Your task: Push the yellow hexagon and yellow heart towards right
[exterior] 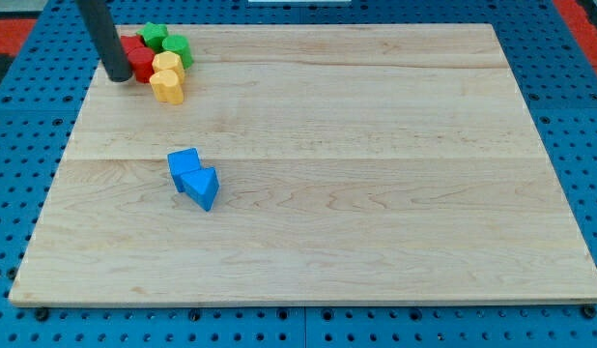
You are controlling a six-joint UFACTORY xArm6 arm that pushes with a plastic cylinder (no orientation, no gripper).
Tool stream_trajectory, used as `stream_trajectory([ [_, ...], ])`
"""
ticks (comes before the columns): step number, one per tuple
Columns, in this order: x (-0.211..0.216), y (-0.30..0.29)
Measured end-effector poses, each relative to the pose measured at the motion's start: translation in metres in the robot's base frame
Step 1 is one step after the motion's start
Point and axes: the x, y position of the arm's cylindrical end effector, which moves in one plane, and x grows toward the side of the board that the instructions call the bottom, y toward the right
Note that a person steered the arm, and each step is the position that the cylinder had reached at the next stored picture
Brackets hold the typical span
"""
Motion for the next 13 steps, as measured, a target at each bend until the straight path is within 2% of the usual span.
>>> stream_trajectory([
  [1,-0.013,0.046],
  [2,0.01,0.085],
  [3,0.061,0.1],
  [4,0.094,0.082],
  [5,0.118,0.008],
  [6,0.073,-0.026],
  [7,0.05,0.007],
  [8,0.035,0.098],
  [9,0.021,0.132],
  [11,0.03,0.01],
  [12,-0.01,0.03],
  [13,-0.007,0.092],
])
